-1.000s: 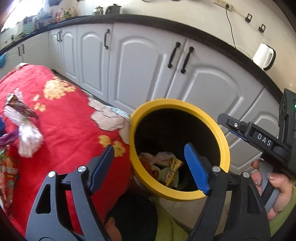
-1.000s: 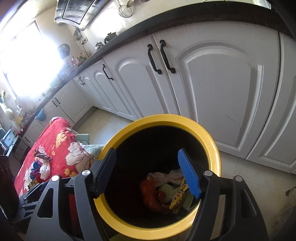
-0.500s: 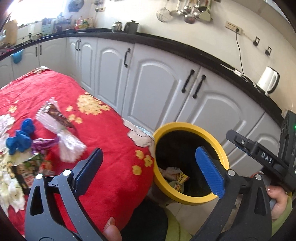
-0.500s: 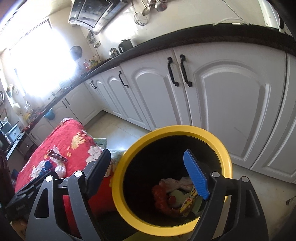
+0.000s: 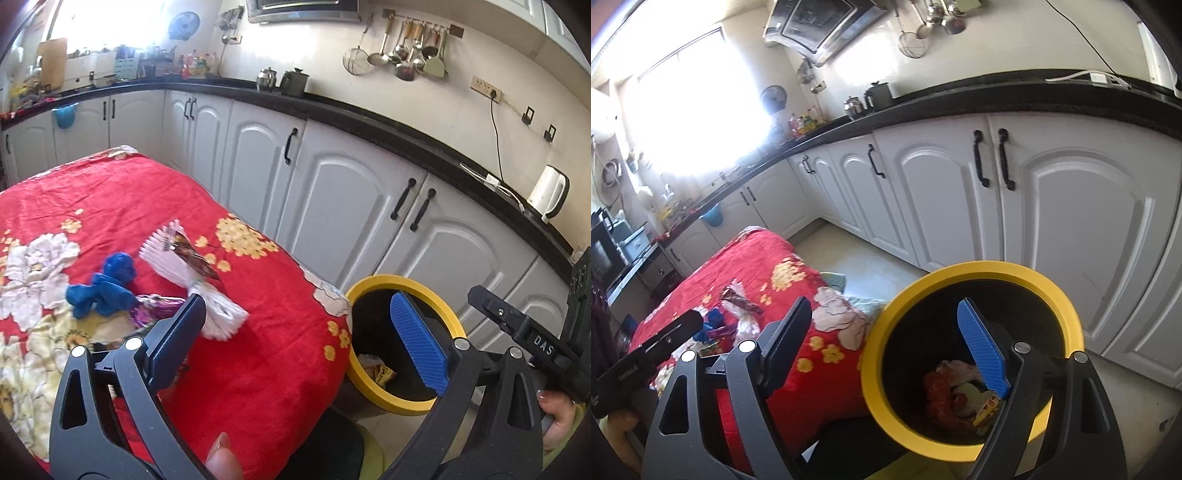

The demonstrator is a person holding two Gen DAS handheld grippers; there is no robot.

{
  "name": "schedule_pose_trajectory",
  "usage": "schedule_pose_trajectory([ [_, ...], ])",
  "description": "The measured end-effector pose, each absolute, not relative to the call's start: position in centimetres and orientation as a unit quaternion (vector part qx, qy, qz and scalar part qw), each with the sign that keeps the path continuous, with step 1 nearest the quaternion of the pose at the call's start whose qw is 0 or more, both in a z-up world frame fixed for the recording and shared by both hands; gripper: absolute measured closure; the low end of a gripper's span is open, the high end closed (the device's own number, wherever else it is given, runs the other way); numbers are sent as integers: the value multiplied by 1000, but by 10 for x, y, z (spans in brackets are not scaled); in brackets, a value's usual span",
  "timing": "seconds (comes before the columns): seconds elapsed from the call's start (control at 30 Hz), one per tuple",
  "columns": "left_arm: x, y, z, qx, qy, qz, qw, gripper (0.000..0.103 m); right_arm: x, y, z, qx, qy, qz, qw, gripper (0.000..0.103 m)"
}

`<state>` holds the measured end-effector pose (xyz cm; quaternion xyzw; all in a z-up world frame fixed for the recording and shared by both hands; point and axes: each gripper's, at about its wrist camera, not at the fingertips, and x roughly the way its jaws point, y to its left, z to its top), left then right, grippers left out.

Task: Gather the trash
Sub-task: 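Move both grippers back over the trash pile on the table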

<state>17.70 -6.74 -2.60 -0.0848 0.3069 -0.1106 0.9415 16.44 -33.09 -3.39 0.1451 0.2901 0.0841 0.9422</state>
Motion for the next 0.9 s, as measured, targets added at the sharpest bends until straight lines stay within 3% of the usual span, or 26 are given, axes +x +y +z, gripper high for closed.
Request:
schedule_pose_trajectory([
  [0.9,168,14,-10,-141,269,-48,952,11,157,-250,-19,82,284,141,945,23],
])
